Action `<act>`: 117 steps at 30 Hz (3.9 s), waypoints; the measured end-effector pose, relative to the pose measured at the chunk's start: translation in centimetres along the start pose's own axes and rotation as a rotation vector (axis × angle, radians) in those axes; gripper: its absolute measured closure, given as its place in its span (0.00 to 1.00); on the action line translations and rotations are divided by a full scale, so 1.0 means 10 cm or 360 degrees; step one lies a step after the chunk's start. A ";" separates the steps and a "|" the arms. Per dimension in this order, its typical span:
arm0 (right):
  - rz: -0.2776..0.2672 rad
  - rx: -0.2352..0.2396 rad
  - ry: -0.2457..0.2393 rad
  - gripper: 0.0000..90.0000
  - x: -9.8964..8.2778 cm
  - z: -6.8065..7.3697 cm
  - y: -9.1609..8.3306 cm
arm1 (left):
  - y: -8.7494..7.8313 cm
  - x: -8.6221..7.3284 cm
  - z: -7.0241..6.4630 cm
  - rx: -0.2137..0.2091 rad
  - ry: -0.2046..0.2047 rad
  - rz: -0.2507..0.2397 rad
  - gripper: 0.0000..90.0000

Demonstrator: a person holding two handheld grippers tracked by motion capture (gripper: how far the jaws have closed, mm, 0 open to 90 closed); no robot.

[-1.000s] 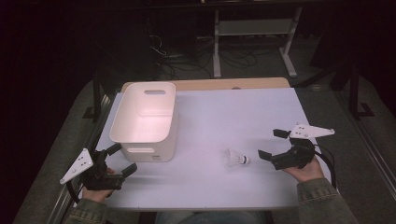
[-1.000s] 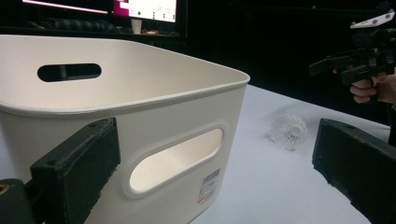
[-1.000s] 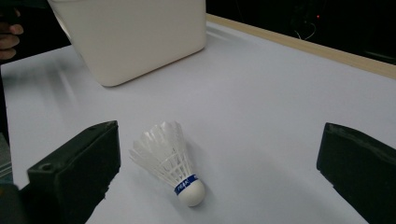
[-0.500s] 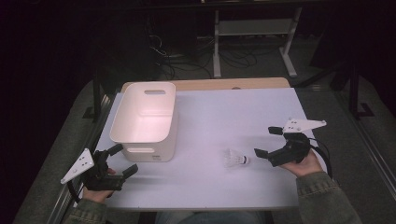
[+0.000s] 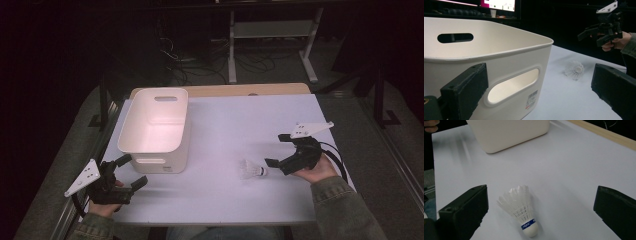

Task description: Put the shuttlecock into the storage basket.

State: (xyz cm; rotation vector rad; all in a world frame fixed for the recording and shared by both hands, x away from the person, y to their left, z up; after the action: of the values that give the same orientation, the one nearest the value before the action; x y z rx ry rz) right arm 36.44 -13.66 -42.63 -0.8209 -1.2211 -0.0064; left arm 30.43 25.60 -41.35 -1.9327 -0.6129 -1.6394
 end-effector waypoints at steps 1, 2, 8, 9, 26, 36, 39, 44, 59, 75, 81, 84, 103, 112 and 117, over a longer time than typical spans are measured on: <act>0.0007 0.0007 -0.0012 0.00 0.00 0.00 0.01 | 0.00 0.00 0.00 0.0000 0.0000 0.0000 0.01; 0.0015 0.0004 -0.0010 0.00 0.00 0.00 0.02 | 0.00 0.00 -0.01 -0.0004 0.0000 -0.0005 0.01; 0.0069 0.0032 -0.0043 0.00 0.02 0.02 0.07 | 0.00 0.01 -0.01 -0.0004 -0.0005 -0.0007 0.01; 0.0076 0.0046 -0.0030 0.00 0.02 0.04 0.08 | 0.00 0.00 -0.01 -0.0002 -0.0004 -0.0006 0.01; 0.0359 0.0148 -0.0121 0.00 -0.05 0.14 0.30 | 0.00 0.00 0.00 -0.0001 -0.0001 0.0000 0.01; 0.0496 0.0191 -0.0233 0.00 -0.05 0.17 0.40 | 0.00 0.00 0.00 -0.0002 0.0004 0.0002 0.01; 0.0528 0.0213 -0.0302 0.00 -0.07 0.16 0.45 | 0.00 0.00 0.00 -0.0005 -0.0003 -0.0005 0.01; 0.0591 0.0232 -0.0337 0.00 -0.14 0.15 0.52 | 0.00 0.00 0.00 -0.0003 -0.0002 -0.0002 0.01; 0.0748 0.0295 -0.0416 0.02 -0.33 0.09 0.62 | -0.01 0.00 0.00 -0.0004 -0.0002 -0.0001 0.01; 0.0861 0.0393 -0.0367 0.19 -0.46 -0.02 0.63 | -0.01 0.00 -0.01 -0.0007 -0.0007 -0.0006 0.01; 0.0858 0.0396 -0.0383 0.24 -0.48 -0.04 0.63 | -0.01 0.00 -0.01 -0.0006 -0.0003 -0.0005 0.01; 0.0872 0.0404 -0.0380 0.27 -0.52 -0.04 0.63 | -0.01 0.00 0.00 -0.0006 -0.0001 -0.0007 0.01; 0.0872 0.0449 -0.0413 0.53 -0.62 0.01 0.65 | -0.01 0.01 0.00 -0.0005 0.0009 -0.0011 0.01; 0.0833 0.0475 -0.0434 0.70 -0.64 0.00 0.61 | -0.01 0.00 0.00 -0.0005 -0.0003 -0.0008 0.01; 0.0765 0.0473 -0.0409 0.71 -0.58 0.01 0.57 | -0.01 0.00 -0.01 -0.0001 -0.0003 -0.0008 0.01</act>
State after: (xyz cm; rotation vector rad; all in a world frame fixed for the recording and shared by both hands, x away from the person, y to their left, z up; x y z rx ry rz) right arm 36.55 -11.88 -50.58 -0.8499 -1.1980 0.6734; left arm 30.30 25.65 -41.29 -1.9352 -0.6187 -1.6414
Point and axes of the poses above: each handheld gripper's, and its own axes: y roughly forward along the jaws, x roughly out of its top, z roughly to its left, the point moved 10 cm from there along y, roughly forward along the jaws
